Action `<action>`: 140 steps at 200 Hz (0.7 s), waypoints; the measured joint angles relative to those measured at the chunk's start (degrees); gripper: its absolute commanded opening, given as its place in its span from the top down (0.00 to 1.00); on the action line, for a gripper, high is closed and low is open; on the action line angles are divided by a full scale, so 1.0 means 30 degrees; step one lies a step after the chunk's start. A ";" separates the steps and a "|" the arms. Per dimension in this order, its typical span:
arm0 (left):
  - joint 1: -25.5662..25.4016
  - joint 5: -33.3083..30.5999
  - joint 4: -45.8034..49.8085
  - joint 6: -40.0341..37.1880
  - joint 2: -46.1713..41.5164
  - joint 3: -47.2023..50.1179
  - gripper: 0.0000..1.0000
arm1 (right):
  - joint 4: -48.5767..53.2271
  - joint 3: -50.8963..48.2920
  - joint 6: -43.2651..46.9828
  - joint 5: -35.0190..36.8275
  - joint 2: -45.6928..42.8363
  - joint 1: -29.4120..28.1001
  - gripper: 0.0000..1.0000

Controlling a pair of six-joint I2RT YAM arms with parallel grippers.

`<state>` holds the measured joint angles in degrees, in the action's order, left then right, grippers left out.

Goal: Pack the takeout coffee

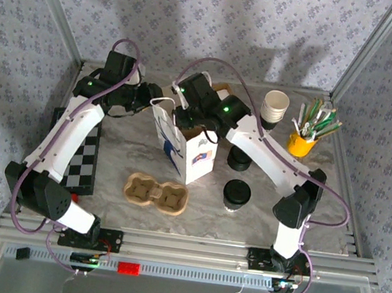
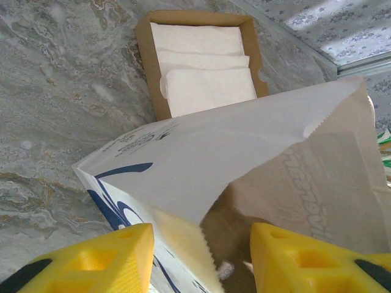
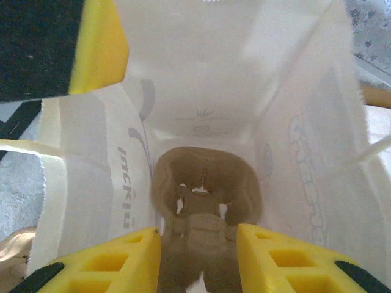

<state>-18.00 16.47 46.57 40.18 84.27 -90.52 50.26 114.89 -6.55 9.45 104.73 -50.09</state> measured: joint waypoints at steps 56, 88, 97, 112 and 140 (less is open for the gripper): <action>0.0000 -0.0073 -0.0007 0.0000 0.0000 0.0000 0.54 | 0.0277 0.0758 0.0058 -0.0102 -0.0131 -0.0051 0.53; 0.0000 -0.0138 -0.0007 -0.0007 -0.0007 0.0000 0.52 | 0.0525 0.1428 -0.0007 -0.0437 -0.0401 -0.0204 0.49; 0.0000 -0.0138 -0.0007 -0.0015 -0.0007 0.0000 0.51 | 0.0780 0.1632 -0.0058 -0.0539 -0.0459 -0.0233 0.49; 0.0000 -0.0138 0.0000 -0.0022 -0.0007 -0.0015 0.50 | 0.1399 0.2113 -0.0219 -0.0882 -0.0503 -0.0233 0.48; 0.0000 -0.0138 -0.0007 -0.0022 -0.0095 -0.0022 0.48 | 0.2754 0.2943 -0.0692 -0.1253 -0.0525 -0.0226 0.48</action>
<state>-18.00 16.05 46.54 40.12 83.99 -90.59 58.52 123.72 -8.62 5.69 103.15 -50.76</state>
